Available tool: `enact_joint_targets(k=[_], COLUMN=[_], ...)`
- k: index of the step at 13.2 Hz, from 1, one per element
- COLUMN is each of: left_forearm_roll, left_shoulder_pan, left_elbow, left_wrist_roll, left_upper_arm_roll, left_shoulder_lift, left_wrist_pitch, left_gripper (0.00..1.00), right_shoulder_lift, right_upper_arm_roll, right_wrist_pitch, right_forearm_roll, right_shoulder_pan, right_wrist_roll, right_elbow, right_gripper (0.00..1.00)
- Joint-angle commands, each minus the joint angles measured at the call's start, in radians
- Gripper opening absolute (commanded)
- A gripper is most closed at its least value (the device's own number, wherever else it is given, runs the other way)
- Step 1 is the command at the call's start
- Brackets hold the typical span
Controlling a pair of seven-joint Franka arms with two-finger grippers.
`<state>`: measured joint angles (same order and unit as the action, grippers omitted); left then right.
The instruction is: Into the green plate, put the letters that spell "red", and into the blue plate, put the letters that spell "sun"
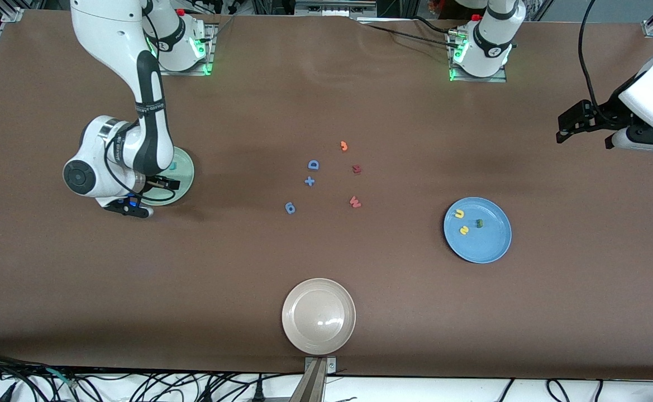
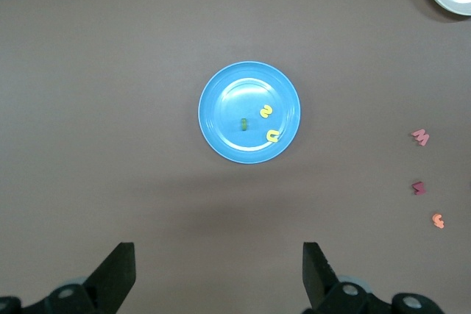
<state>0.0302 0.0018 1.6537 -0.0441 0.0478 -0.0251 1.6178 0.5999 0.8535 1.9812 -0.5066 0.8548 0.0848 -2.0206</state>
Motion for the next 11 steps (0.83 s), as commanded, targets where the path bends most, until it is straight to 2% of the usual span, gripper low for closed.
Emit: enact_joint_targets(k=[1,6,11], left_forearm_roll=[-0.032,-0.032,-0.032], left_shoulder_pan=[-0.006,-0.006,-0.006], left_elbow=[0.012,0.012,0.012], left_wrist_roll=[0.003,0.003,0.003], left_upper_arm_roll=[0.001,0.001,0.001], left_shoulder_lift=[-0.013,-0.013,-0.013], left_wrist_pitch=[0.001,0.001,0.002], left_gripper=[1.00,1.00,1.00], right_shoulder_lift=[-0.029,-0.029,-0.031], right_upper_arm_roll=[0.065,0.165,0.185], right_wrist_pitch=[-0.206,-0.453,-0.484], right_forearm_roll=[-0.009,-0.003,0.003], right_shoulder_pan=[0.001,0.004,0.004], right_wrist_roll=[0.015,0.013,0.020], right_elbow=[0.124,0.302,0.327], right_gripper=[0.98,0.98,0.98])
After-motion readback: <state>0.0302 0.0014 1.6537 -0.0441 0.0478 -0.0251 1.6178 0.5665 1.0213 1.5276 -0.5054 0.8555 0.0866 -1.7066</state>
